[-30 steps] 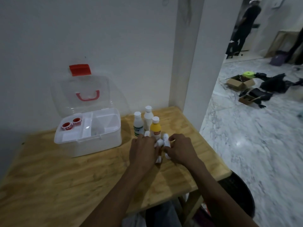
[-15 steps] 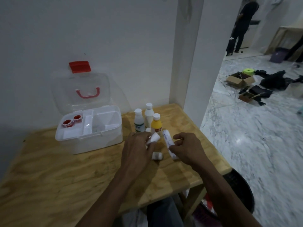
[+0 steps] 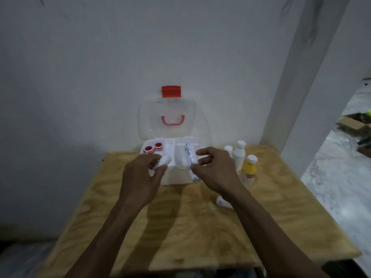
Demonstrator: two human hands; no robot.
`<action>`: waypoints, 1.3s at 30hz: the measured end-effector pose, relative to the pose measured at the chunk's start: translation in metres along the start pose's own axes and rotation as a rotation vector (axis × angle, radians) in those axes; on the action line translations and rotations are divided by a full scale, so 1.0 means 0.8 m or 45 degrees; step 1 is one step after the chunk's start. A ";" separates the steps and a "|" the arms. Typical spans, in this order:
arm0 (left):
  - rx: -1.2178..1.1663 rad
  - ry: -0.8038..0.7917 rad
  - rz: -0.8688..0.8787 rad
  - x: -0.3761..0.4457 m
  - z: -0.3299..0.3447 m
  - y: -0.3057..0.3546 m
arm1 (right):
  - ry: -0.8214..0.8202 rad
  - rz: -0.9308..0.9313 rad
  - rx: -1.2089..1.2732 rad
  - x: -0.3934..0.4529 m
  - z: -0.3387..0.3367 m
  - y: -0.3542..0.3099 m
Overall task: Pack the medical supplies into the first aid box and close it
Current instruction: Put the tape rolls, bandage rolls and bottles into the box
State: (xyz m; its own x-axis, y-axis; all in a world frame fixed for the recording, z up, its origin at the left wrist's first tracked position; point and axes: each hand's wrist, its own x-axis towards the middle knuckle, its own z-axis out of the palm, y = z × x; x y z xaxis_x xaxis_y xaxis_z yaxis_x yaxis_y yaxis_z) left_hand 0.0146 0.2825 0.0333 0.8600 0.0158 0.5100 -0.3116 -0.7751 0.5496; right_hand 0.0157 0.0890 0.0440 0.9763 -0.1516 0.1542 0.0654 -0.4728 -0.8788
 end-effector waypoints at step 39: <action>0.035 0.033 0.191 0.030 0.005 -0.017 | -0.029 -0.260 -0.382 0.023 0.007 0.004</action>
State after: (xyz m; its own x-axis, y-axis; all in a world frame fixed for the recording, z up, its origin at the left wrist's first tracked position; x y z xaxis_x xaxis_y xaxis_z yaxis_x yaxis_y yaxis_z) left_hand 0.0411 0.2911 0.0357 0.7941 -0.0853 0.6018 -0.4241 -0.7870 0.4481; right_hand 0.0347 0.0896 0.0413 0.9538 -0.0098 0.3002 0.1998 -0.7254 -0.6587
